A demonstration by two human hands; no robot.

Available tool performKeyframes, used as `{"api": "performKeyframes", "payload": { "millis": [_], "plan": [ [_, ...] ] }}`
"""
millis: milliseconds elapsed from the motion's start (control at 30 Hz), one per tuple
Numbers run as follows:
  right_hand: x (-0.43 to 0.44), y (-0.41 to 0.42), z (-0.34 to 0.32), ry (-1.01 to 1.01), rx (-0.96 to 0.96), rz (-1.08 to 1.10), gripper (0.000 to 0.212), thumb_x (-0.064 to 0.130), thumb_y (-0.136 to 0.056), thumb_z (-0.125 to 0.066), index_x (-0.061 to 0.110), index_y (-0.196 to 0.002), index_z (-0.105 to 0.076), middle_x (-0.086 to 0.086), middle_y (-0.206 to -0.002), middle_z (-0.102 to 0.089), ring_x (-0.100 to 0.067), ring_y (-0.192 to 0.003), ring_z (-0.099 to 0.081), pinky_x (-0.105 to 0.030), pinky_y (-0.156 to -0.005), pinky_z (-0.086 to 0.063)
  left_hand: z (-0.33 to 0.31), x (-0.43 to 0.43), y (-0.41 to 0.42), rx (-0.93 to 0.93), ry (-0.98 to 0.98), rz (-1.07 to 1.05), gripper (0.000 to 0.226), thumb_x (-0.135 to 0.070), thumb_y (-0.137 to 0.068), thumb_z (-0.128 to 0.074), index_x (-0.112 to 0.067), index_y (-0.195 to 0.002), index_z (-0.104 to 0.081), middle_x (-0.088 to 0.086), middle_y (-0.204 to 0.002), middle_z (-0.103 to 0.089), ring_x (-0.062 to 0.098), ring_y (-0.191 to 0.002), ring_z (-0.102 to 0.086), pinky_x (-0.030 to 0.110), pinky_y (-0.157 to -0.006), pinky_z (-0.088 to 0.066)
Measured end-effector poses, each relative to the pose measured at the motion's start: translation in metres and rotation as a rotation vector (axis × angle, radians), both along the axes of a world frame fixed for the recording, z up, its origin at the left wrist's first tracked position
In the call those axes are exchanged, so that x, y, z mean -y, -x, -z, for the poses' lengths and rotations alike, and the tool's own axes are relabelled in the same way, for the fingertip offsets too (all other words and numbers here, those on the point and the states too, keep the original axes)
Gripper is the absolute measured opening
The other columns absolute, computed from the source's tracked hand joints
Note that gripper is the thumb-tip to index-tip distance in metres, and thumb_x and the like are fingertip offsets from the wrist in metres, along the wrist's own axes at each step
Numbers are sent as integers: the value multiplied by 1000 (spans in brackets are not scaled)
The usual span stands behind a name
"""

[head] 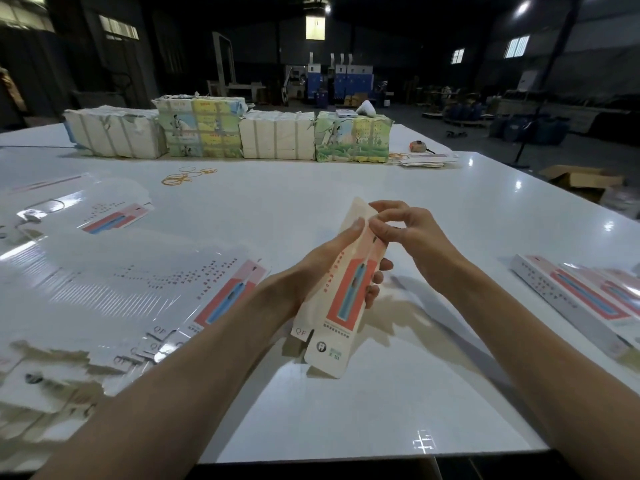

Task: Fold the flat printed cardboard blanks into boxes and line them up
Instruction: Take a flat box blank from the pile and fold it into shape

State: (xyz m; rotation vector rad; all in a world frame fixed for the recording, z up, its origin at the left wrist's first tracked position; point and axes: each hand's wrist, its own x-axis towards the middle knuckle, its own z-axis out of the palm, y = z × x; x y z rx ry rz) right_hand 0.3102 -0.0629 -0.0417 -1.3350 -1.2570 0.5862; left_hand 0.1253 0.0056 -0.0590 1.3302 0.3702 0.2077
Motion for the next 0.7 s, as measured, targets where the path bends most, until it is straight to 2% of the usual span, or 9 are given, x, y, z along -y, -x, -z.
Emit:
{"api": "performKeyframes", "payload": {
  "millis": [133,267,400,467,567,700],
  "plan": [
    [2,0,-1,-25,-57,-78,12,22,-93,-76,14,-90,-85,7,-136,-64,-19,-126,-60,-53,-116,-43,-4,2,5,-20,-92,-29,66,-69,-99,-45,-10,-117,-66,12,-100,-75,27,-81,-74,34,-73,-62],
    [3,2,-2,-11,-98,-83,24,35,-84,-77,14,-91,-85,4,-137,-64,-23,-127,-59,-55,-117,-42,-5,3,4,-16,-114,-42,64,-70,-99,-44,-13,-119,-66,10,-102,-77,27,-84,-76,35,-74,-63],
    [4,8,-8,-6,150,15,17,35,-95,-74,21,-91,-84,11,-129,-65,-21,-112,-68,-43,-101,-58,-3,6,3,33,-64,-43,62,-67,-103,-36,-11,-120,-60,9,-98,-74,26,-78,-74,35,-70,-62],
    [4,10,-10,-4,219,18,18,33,-97,-72,20,-91,-83,11,-130,-64,-22,-111,-68,-42,-98,-60,-4,8,2,47,-37,-38,64,-67,-103,-34,-10,-117,-60,9,-95,-74,26,-75,-74,34,-68,-63],
    [8,9,-12,-30,124,-10,22,28,-98,-71,10,-93,-82,9,-134,-63,-23,-112,-67,-45,-102,-57,-7,8,1,43,-60,-27,67,-69,-103,-33,-10,-116,-62,9,-94,-75,25,-75,-74,34,-69,-63],
    [14,7,-11,-85,-45,-116,23,27,-93,-71,6,-91,-81,-4,-140,-60,-25,-121,-63,-47,-109,-49,-9,11,-2,40,-69,-35,69,-72,-100,-39,-9,-117,-62,8,-92,-74,24,-76,-74,33,-68,-62]
  ]
}}
